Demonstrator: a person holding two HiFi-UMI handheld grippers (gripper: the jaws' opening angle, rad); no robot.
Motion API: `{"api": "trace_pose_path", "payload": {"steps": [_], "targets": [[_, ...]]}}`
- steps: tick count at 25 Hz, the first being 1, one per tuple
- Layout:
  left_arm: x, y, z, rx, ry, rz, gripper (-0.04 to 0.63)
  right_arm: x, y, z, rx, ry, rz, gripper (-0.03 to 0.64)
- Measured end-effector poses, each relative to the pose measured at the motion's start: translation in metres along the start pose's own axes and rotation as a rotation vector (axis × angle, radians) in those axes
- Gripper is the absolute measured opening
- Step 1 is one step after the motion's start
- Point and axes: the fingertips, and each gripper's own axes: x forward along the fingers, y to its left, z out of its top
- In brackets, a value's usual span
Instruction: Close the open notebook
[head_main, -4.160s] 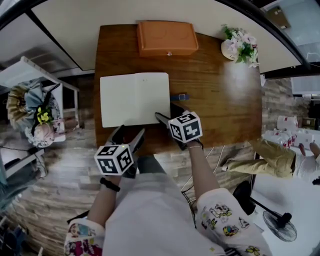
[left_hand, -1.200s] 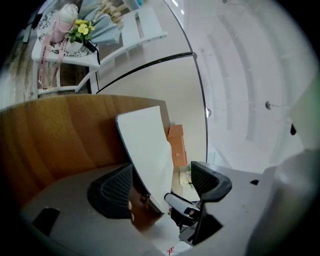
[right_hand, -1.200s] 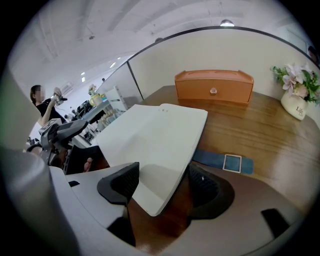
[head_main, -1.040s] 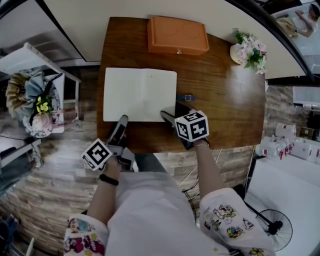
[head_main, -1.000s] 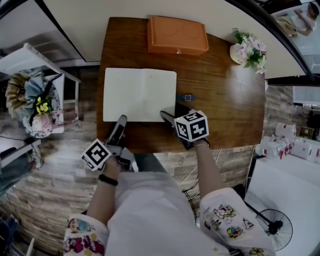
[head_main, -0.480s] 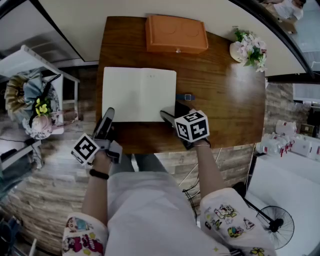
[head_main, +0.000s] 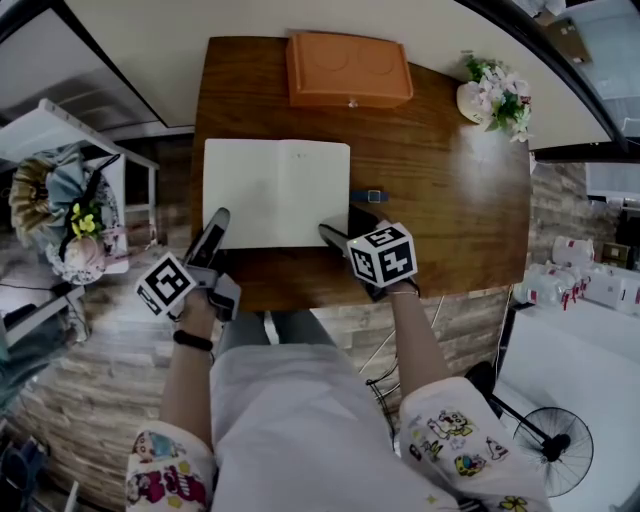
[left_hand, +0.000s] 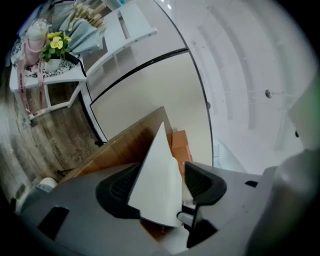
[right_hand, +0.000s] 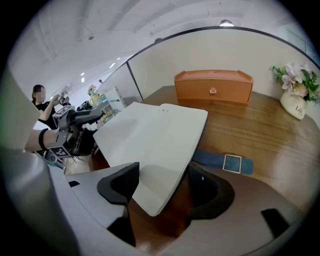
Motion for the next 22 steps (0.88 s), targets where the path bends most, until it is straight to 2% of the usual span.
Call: {"api": "trace_pose_path", "payload": {"steps": [2,3,9,19,22], "targets": [[-0.001,0.008,0.001,0.017,0.004,0.053,0.107,0.0,0.0,0.0,0.001,-0.001,0.0,0.307],[-0.002,0.01,0.001,0.014,0.0,0.063,0.083,0.0,0.0,0.0,0.001,0.0,0.001,0.307],[-0.004,0.018,0.001,-0.026,-0.011,0.085,0.043,0.0,0.0,0.0,0.001,-0.001,0.003,0.307],[-0.006,0.012,0.003,-0.005,-0.029,0.078,0.033,0.001,0.0,0.001,0.002,-0.011,0.008,0.307],[-0.007,0.006,0.004,0.025,-0.033,0.074,0.029,0.001,0.0,0.001,0.007,-0.018,0.017,0.305]]}}
